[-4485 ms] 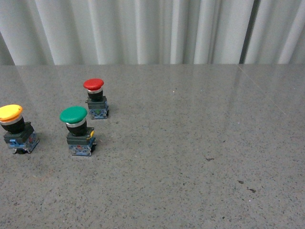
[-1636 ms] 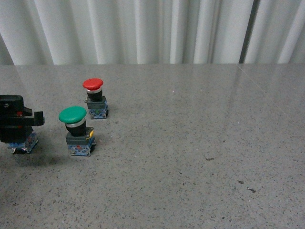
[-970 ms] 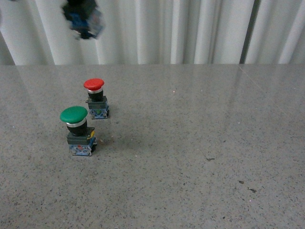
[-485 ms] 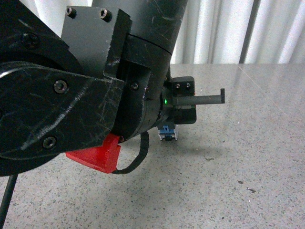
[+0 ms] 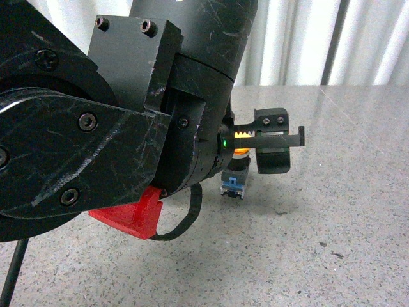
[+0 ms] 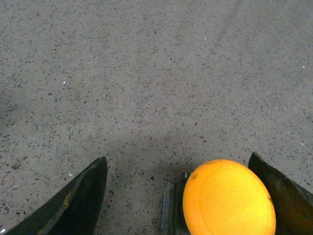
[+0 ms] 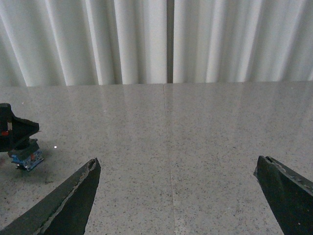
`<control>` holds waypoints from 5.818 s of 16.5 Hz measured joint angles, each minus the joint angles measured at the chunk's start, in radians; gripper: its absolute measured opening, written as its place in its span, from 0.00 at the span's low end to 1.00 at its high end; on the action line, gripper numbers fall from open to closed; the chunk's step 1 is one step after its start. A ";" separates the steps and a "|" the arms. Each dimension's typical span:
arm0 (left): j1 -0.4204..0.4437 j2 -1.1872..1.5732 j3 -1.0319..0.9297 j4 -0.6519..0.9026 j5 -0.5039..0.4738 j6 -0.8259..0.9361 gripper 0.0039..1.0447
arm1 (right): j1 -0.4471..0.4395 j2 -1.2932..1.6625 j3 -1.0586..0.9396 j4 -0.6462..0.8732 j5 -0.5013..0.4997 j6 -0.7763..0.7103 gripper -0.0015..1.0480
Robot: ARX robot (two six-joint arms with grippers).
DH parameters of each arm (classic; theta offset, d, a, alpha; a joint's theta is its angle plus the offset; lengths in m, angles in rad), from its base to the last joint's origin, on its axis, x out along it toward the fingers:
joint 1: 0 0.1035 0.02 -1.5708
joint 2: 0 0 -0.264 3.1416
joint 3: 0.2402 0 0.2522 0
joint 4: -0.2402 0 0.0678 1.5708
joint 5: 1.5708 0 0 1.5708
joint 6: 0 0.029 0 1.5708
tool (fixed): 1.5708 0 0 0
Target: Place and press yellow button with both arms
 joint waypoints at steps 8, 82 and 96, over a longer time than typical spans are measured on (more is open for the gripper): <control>0.191 -0.396 -0.171 0.152 -0.129 0.282 0.94 | 0.000 0.000 0.000 0.000 0.000 0.000 0.94; 0.634 -1.855 -0.958 -0.387 0.304 0.360 0.94 | 0.371 1.373 0.754 0.598 0.023 0.031 0.94; 0.634 -1.855 -0.958 -0.387 0.303 0.360 0.94 | 0.528 1.666 0.826 0.500 0.012 0.090 0.02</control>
